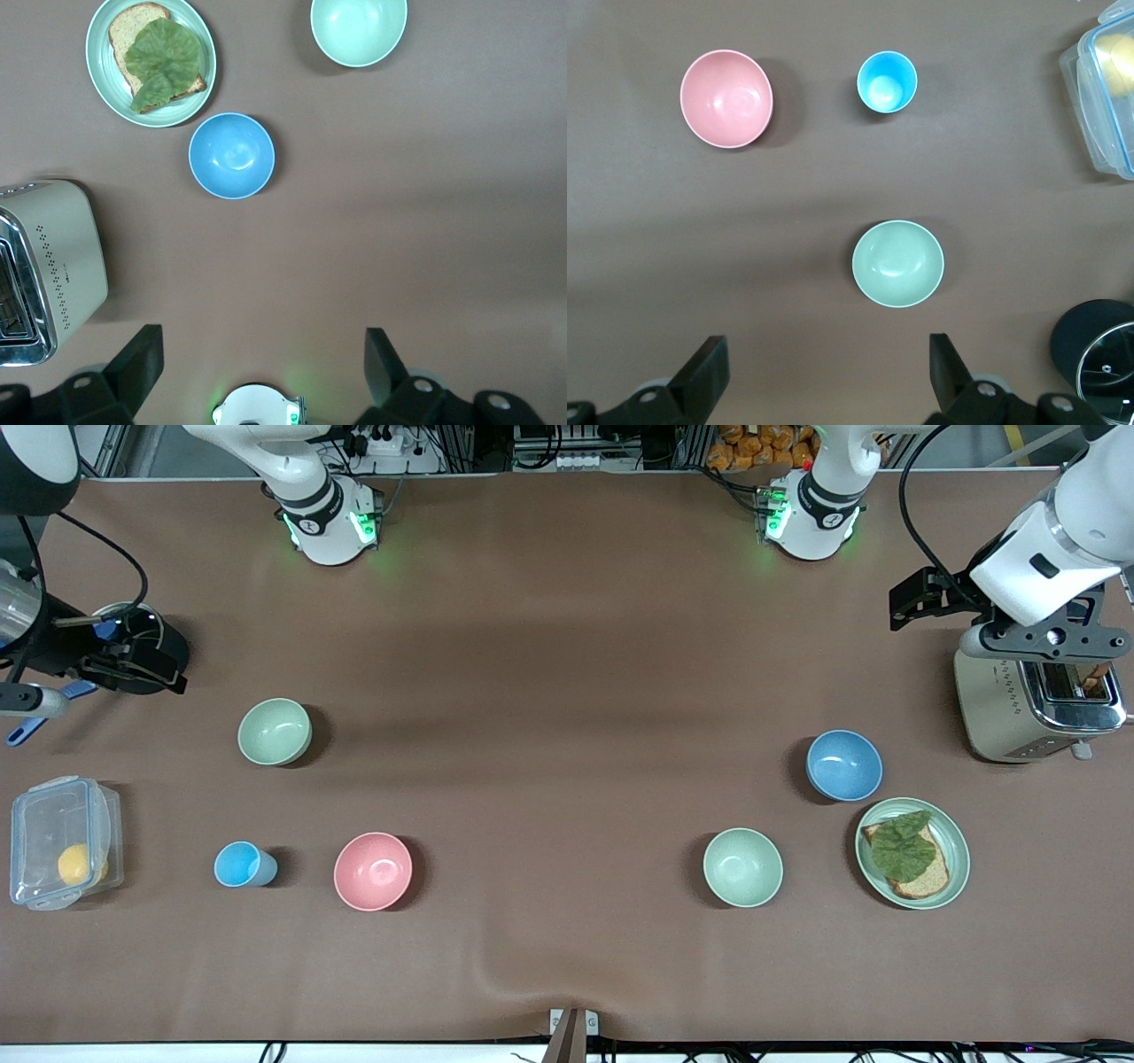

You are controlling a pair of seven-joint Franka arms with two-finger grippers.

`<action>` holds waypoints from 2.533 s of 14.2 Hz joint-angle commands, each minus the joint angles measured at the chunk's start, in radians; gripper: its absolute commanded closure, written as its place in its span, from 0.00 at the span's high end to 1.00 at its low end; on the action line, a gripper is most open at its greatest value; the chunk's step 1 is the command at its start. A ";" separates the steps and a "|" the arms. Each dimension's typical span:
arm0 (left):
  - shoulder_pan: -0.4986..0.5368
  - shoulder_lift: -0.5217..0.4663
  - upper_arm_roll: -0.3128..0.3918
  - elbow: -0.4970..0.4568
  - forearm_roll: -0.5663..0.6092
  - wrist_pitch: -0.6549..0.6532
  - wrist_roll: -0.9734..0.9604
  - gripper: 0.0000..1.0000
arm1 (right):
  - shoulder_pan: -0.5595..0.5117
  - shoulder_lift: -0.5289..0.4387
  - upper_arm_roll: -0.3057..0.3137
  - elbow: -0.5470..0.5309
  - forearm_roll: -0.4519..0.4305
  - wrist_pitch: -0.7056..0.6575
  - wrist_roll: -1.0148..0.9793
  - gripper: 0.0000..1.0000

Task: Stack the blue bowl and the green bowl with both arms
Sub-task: 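Move both grippers down toward the green bowl and the blue bowl, then grasp the green bowl and the blue bowl rims with both grippers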

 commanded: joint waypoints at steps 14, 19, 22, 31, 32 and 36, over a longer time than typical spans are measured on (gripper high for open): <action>0.182 0.177 0.023 -0.043 -0.043 -0.014 -0.052 1.00 | -0.045 -0.003 -0.007 -0.438 -0.046 0.433 -0.086 1.00; 0.182 0.110 0.017 -0.352 0.008 0.204 -0.047 1.00 | -0.143 0.005 -0.006 -0.599 -0.071 0.668 -0.304 1.00; 0.184 0.079 0.015 -0.527 0.012 0.379 -0.045 1.00 | -0.187 0.045 -0.006 -0.681 -0.069 0.828 -0.369 1.00; 0.230 0.185 0.018 -0.718 0.077 0.806 -0.039 1.00 | -0.198 0.194 -0.001 -0.757 -0.055 1.081 -0.386 0.98; 0.232 0.215 0.021 -0.717 0.077 0.855 -0.039 1.00 | -0.194 0.206 0.002 -0.765 -0.054 1.095 -0.381 0.93; 0.242 0.331 0.021 -0.662 0.077 0.966 -0.041 1.00 | -0.172 0.220 0.002 -0.788 -0.054 1.148 -0.354 0.63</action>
